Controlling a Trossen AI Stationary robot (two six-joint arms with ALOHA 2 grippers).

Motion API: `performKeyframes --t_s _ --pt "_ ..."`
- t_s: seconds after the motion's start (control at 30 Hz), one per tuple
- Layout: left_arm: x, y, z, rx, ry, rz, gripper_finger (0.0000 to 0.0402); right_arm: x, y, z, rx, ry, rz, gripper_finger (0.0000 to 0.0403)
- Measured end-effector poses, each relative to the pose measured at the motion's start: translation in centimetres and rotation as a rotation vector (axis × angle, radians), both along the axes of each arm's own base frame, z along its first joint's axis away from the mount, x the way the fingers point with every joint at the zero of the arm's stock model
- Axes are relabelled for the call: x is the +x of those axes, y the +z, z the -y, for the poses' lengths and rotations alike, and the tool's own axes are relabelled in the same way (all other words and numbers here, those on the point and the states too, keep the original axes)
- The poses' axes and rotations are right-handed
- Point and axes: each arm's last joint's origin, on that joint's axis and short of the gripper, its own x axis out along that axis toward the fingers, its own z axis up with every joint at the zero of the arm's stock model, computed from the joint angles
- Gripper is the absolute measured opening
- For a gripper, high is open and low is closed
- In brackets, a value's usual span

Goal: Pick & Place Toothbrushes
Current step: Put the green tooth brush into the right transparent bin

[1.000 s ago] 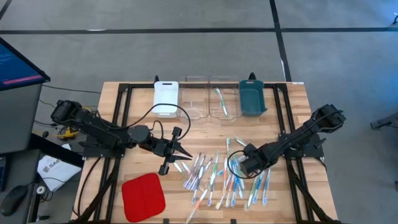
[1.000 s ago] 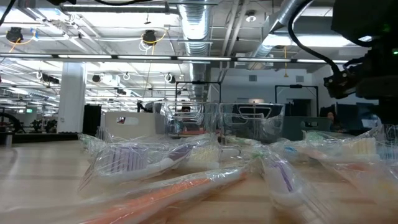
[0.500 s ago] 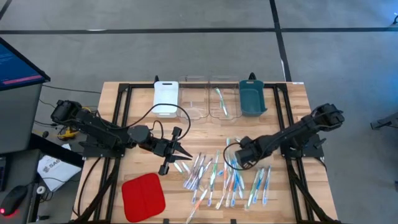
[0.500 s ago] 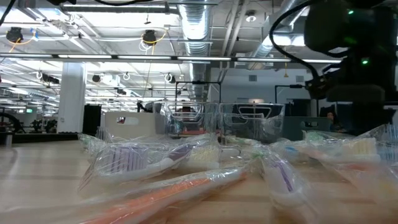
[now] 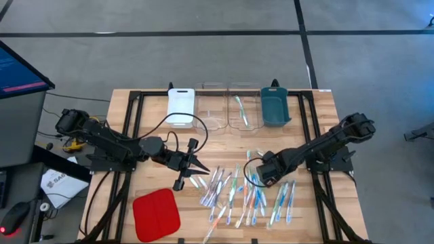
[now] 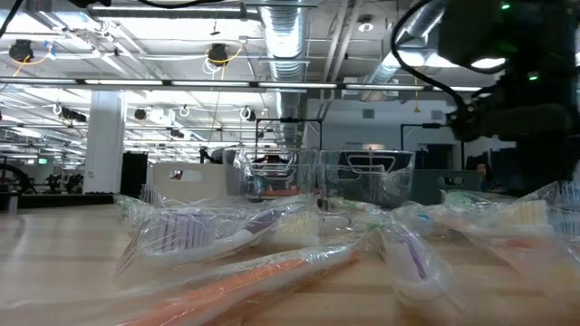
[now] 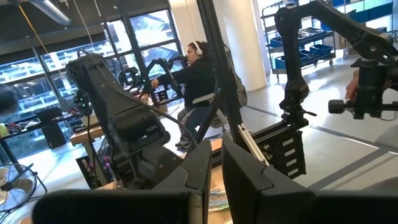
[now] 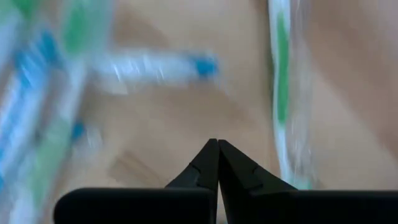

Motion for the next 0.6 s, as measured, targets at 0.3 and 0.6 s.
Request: performKeyframes --t_s 0.3,0.6 --pt "0.0 0.0 0.0 0.000 0.000 -0.001 0.0033 -2.3 0.2 -1.5 -0.051 -0.148 -0.138 0.0001" --pt "0.0 0.0 0.0 0.000 0.000 0.000 0.0033 -2.1 0.1 -1.5 -0.045 -0.155 -0.125 0.0000"
